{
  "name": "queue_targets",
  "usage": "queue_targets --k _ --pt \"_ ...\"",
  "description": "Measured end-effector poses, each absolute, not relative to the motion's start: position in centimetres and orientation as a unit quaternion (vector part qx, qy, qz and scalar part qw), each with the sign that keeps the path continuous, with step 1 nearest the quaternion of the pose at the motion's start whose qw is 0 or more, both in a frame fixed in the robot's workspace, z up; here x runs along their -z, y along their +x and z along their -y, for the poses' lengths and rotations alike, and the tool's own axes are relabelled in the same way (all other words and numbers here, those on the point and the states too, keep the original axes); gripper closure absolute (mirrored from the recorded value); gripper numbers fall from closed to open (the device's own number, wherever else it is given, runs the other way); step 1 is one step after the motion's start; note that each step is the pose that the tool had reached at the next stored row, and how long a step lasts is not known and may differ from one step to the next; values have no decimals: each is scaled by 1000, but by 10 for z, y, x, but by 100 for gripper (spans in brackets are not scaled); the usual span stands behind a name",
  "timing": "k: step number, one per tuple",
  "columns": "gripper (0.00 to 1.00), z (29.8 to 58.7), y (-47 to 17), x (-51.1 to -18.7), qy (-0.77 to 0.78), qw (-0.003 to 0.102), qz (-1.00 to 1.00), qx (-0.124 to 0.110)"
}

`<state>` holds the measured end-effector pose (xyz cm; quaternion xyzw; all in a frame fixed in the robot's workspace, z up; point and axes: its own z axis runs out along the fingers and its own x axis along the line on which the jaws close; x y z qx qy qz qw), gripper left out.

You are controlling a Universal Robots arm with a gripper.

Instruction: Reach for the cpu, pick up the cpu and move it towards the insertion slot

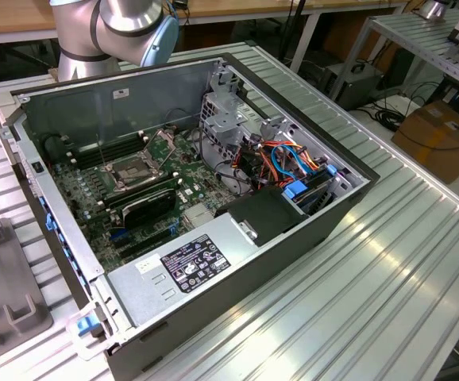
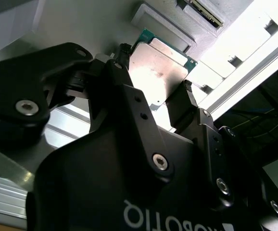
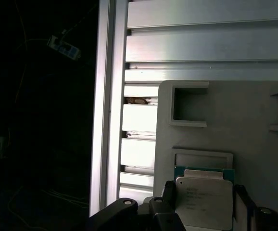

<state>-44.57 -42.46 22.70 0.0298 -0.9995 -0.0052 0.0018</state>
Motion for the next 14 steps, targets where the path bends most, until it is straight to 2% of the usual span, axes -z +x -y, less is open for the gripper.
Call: queue_targets --k 14 --pt "45 425 -446 -230 30 2 1000 5"
